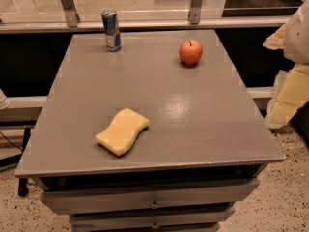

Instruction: Pick sponge

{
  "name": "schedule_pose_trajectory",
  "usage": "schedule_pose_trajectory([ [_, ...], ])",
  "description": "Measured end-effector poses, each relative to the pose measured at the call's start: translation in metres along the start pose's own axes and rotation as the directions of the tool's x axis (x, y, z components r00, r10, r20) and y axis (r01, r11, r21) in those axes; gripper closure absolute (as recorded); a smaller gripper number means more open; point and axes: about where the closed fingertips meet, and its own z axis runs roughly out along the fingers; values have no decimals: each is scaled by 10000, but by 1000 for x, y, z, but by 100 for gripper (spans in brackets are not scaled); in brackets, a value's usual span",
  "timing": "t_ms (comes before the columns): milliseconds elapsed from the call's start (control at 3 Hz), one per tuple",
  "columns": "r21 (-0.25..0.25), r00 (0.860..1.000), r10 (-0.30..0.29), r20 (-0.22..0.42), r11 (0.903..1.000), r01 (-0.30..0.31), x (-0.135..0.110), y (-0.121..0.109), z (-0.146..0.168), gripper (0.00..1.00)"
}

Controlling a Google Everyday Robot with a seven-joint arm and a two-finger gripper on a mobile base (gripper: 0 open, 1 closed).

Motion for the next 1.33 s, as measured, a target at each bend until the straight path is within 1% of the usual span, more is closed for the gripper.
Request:
schedule_pose_trajectory([
  [333,76,10000,4,13,10000,-4,-2,-1,2,0],
  [667,-304,9978,-296,595,9990,314,-14,3,37,0],
  [1000,-1054,9788,-809,1881,9892,1020,-43,14,100,0],
  [1333,-1599,9412,-766,3291,9778,1355,-85,26,151,0],
])
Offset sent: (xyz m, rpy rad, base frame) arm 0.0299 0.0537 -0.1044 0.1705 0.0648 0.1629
